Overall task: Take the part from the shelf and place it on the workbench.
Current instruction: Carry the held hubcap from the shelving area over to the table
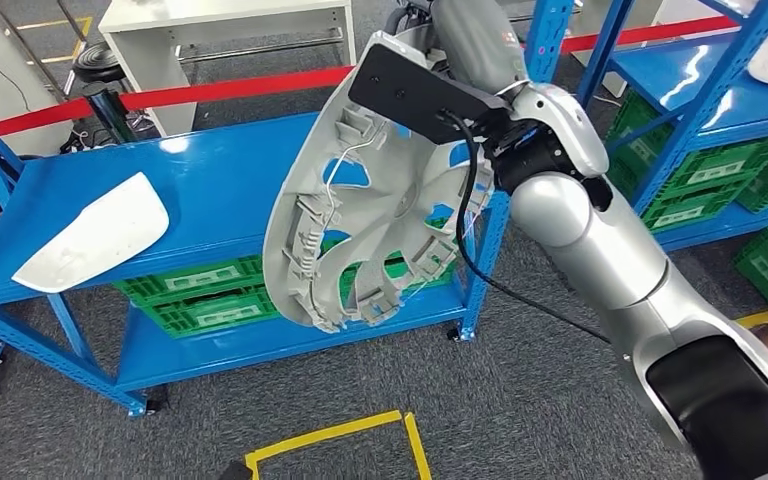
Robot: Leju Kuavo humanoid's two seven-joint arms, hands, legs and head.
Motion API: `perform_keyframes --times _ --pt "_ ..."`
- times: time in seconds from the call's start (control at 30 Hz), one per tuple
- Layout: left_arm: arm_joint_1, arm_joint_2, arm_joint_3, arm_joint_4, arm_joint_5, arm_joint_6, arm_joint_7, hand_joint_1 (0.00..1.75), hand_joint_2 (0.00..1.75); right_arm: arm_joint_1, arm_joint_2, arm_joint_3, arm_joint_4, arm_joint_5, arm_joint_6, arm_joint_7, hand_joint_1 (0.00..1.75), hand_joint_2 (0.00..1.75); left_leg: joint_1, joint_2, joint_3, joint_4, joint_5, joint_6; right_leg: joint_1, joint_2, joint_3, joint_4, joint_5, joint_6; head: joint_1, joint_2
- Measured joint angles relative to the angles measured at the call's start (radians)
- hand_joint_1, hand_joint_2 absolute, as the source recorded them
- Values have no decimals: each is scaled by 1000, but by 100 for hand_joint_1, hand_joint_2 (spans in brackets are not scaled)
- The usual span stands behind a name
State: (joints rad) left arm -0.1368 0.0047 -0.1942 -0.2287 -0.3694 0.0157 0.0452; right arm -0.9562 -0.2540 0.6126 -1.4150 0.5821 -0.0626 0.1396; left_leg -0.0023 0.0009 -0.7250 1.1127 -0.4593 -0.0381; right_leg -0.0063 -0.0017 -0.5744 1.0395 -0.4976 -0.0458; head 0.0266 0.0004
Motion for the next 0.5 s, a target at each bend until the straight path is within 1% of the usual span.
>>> perform_keyframes --times 0.03,0.07,0.1,0.13,0.17,0.2,0.23,0.27,0.3,0.33,0.37,0.4,0.43,0.47,0.5 --pt "0 -1 0 0 1 1 1 0 175 0 1 1 0 0 0 0 175 175 2 0 -15 61 -53 -6 0 0 -15 0 12 -2 -2 0" --pt "0 -1 0 0 2 2 1 0 175 0 2 2 1 0 0 0 175 175 3 0 -26 125 -93 -10 0 0 -31 0 25 -2 -2 0" --pt "0 -1 0 0 3 2 0 0 175 0 2 4 2 0 0 1 175 175 4 0 -28 175 -109 -12 0 1 -47 1 38 -2 -2 0" --pt "-1 0 0 0 4 2 0 0 175 1 3 5 3 1 0 2 175 175 4 0 -19 200 -102 -12 0 1 -63 2 50 0 -2 0" --pt "-1 2 0 0 5 0 -1 0 175 2 3 6 3 2 0 4 175 175 4 0 6 192 -78 -10 0 1 -79 2 63 2 -2 0" --pt "-1 3 0 0 4 -2 -2 0 175 2 3 6 4 3 0 6 175 175 4 -1 49 151 -52 -6 1 2 -93 3 75 4 -2 0" --pt "-2 7 0 0 3 -5 -3 0 175 2 3 6 3 4 0 8 175 175 3 -2 104 84 -45 1 1 1 -104 3 86 7 -2 0" --pt "-3 9 0 -1 1 -9 -4 0 175 2 3 5 3 5 0 9 175 175 0 -4 159 8 -52 7 1 1 -111 3 96 11 -2 0" --pt "-4 12 0 -2 -1 -12 -5 0 175 2 3 4 3 7 -1 10 175 175 -3 -5 198 -51 -65 13 1 0 -115 1 106 16 -2 0" --pt "-6 15 0 -2 -3 -16 -6 0 175 2 4 3 2 9 -1 12 175 175 -7 -6 218 -87 -79 18 0 -2 -116 -2 116 22 -3 0" --pt "-6 16 0 -3 -4 -19 -6 0 175 2 5 2 2 11 0 14 175 175 -10 -6 221 -101 -78 24 -1 -3 -115 -7 126 28 -3 0" --pt "-6 17 0 -3 -5 -22 -6 0 175 3 5 2 3 13 0 17 175 175 -9 -5 214 -102 -67 31 -2 -3 -117 -10 133 35 -5 0" --pt "-6 18 0 -2 -6 -25 -6 0 175 2 6 2 3 15 1 19 175 175 -7 -2 208 -105 -55 39 -2 -1 -123 -6 124 41 -6 0" --pt "-6 19 0 -3 -7 -27 -6 0 175 2 6 2 3 17 2 22 175 175 -4 1 198 -109 -42 47 -2 0 -132 13 97 46 -5 0" --pt "-6 20 0 -3 -8 -28 -6 0 175 2 6 1 3 18 4 23 175 175 -2 4 186 -111 -27 53 -3 2 -146 53 50 50 -4 0"
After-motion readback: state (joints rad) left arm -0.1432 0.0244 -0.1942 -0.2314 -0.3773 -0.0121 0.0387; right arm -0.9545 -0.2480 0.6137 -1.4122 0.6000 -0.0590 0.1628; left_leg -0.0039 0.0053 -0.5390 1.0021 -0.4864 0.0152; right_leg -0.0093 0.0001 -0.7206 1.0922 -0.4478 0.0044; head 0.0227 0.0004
